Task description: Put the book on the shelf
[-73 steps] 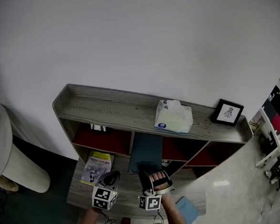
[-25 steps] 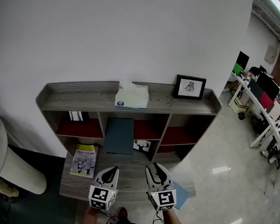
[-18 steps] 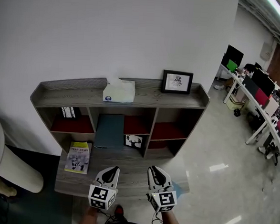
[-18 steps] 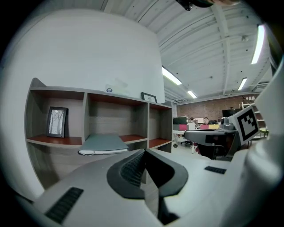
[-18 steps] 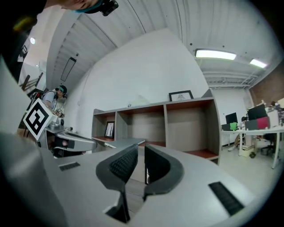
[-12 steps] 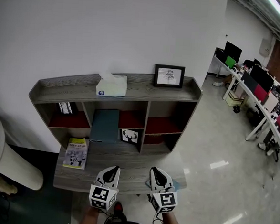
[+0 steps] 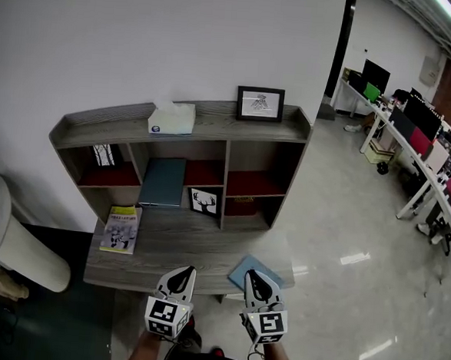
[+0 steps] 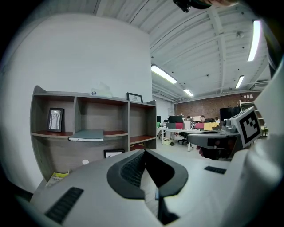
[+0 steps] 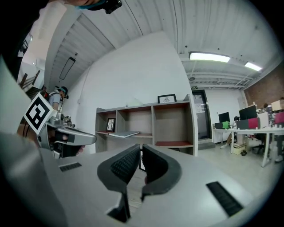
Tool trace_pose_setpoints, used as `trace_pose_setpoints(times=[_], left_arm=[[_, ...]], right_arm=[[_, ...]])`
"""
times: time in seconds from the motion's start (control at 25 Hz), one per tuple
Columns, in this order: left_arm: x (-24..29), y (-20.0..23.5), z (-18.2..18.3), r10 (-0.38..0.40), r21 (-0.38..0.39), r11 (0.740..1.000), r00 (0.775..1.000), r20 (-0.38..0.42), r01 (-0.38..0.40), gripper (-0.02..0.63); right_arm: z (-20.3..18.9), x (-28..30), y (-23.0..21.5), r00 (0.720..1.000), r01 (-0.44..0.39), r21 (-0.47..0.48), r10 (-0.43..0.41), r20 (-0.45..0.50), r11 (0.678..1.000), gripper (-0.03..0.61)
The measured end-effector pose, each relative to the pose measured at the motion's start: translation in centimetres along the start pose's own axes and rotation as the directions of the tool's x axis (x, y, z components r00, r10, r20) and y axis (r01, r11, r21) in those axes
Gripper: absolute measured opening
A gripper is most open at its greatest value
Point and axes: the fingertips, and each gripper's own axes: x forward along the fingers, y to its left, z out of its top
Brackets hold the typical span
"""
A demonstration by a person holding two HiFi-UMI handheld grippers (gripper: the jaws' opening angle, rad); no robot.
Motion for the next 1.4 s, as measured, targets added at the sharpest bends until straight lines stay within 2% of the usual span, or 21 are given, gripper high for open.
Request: trace_pose_setpoints(times=[0.52, 1.0, 1.2, 1.4], left_arm=[[-2.2, -4.4, -2.3, -0.012, -0.005, 1.000, 0.999, -0.030, 0.012, 0.006], [-0.5, -8.5, -6.0, -0.095, -0.019, 0.995, 0.990, -0.102, 0.093, 0.006], [1.3, -9.3, -8.8, -0.132, -0.021, 0.991, 0.980, -0.151, 0.130, 0.006], [3.5, -9.3, -12.8, -0.164, 0.003, 0.986, 0.964, -0.209, 0.169, 0.006]], right_arm=[[-3.1, -5.9, -1.1, 0.999, 0.026, 0.037, -0.025, -0.044, 0.999, 0.043], [-8.0, -9.1, -3.3, 0.986, 0.097, 0.043, -0.089, -0.144, 0.994, 0.042], [-10.6, -9.3, -4.1, 0.974, 0.128, 0.025, -0.121, -0.189, 0.991, 0.043], [-14.1, -8.8, -4.9, 0.960, 0.166, 0.054, -0.148, -0.238, 0.985, 0.043]])
